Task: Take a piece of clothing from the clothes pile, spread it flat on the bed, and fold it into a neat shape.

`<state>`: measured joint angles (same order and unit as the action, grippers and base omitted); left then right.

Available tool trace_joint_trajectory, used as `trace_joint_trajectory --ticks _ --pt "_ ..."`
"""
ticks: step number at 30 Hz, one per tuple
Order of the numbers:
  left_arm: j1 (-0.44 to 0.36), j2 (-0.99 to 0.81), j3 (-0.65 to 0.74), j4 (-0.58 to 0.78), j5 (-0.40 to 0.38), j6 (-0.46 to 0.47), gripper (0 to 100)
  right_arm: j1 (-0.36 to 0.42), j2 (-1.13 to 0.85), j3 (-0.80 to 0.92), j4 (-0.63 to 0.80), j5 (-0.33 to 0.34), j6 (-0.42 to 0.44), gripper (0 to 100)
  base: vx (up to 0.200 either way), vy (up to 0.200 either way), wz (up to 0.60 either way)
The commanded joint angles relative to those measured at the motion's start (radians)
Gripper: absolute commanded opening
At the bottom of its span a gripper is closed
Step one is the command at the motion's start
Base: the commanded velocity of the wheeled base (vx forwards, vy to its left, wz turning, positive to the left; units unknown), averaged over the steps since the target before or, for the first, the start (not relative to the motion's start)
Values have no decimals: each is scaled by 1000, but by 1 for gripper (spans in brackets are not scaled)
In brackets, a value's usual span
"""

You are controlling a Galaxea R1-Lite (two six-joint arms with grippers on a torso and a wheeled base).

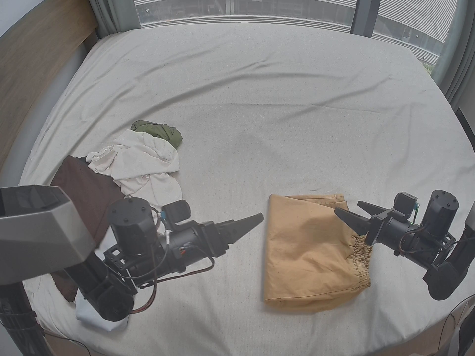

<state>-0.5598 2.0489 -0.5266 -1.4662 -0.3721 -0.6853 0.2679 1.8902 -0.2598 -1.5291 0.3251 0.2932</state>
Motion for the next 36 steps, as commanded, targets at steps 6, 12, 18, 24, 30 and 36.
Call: trace_joint_trajectory --ticks 6,12,18,24,30,36 --pt "149 -193 94 -2 -96 7 100 4 -2 8 0 0 1 100 0 0 0" --pt "189 -228 128 7 -117 26 100 -15 1 10 0 0 1 100 0 0 0" --pt "228 -230 175 12 -142 158 100 -55 13 7 9 -1 -2 100 0 0 0" --pt "253 -227 212 12 -143 288 100 -91 18 -3 58 -1 -6 100 0 0 0" --pt "267 -196 252 -5 -142 431 100 -125 21 -6 127 -1 -11 100 0 0 0" --pt "281 -142 275 -77 -142 486 100 -136 26 -3 182 -1 -23 100 0 0 0"
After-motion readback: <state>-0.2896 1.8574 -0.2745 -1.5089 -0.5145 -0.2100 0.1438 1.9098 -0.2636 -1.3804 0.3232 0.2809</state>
